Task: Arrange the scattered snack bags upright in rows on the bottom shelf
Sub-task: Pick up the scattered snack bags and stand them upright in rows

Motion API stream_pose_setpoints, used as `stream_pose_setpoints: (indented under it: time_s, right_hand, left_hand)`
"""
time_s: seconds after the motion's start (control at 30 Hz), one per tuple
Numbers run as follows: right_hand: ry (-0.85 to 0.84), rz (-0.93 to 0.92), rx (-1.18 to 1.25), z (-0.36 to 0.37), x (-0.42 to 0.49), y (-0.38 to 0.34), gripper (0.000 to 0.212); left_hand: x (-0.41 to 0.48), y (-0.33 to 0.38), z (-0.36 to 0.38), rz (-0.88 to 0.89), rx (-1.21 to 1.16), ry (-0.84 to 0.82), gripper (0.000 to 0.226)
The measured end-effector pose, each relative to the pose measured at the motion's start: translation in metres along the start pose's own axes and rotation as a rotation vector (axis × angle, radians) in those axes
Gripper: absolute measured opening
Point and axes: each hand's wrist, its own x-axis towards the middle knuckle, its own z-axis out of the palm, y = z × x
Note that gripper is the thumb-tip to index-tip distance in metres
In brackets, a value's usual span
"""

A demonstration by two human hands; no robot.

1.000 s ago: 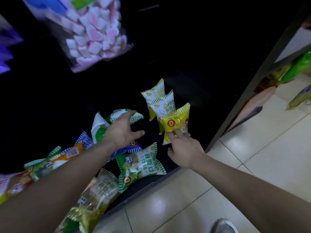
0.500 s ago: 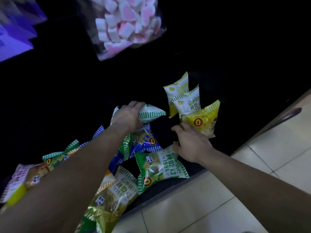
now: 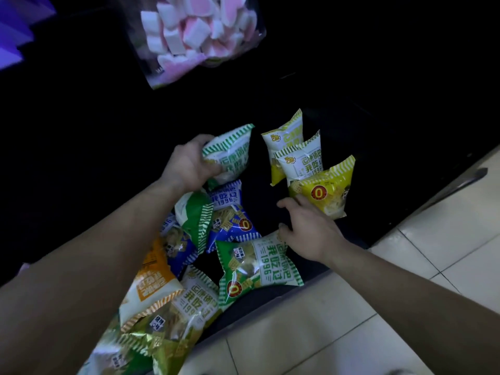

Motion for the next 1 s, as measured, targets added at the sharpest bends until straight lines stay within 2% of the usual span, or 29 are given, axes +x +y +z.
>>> stream_pose_setpoints:
  time_s: [0.13, 0.23, 0.37, 0.47, 0.5, 0.7, 0.87, 0.93, 1.0]
  right_hand:
    - [0.069, -0.038, 0.095, -0.023, -0.007, -0.012, 0.054]
    - [0.155, -0.060, 0.184, -0.044, -0.020, -0.020, 0.062]
    - [0.149, -0.090, 0.337, -0.062, -0.041, -0.026, 0.084]
    - [0.135, -0.105, 0.398, -0.063, -0.053, -0.028, 0.083]
    - [0.150, -0.103, 0.412, -0.064, -0.056, -0.026, 0.079]
    - [0.158, -0.080, 0.390, -0.066, -0.065, -0.006, 0.074]
    - [0.189, 0.106, 0.148, -0.070, -0.084, 0.043, 0.058]
    - [0.134, 0.201, 0.034, -0.064, -0.096, 0.066, 0.055]
    - [0.008, 0.282, -0.043, -0.055, -0.106, 0.082, 0.057]
  left_hand:
    - [-0.023, 0.012, -0.045, -0.091, -0.172, 0.028, 0.062]
    - [-0.054, 0.023, -0.065, -0.168, -0.497, -0.120, 0.066]
    - [-0.097, 0.047, -0.066, -0.156, -0.650, -0.265, 0.069]
    - [-0.115, 0.062, -0.059, -0.155, -0.757, -0.305, 0.039]
    - [-0.118, 0.066, -0.057, -0.160, -0.776, -0.307, 0.035]
    - [-0.124, 0.078, -0.033, -0.151, -0.728, -0.209, 0.034]
    - [-0.127, 0.096, 0.021, -0.122, -0.579, -0.179, 0.047]
    - [-0.126, 0.106, 0.052, -0.147, -0.540, -0.231, 0.052]
    - [-0.123, 0.113, 0.082, -0.169, -0.491, -0.238, 0.062]
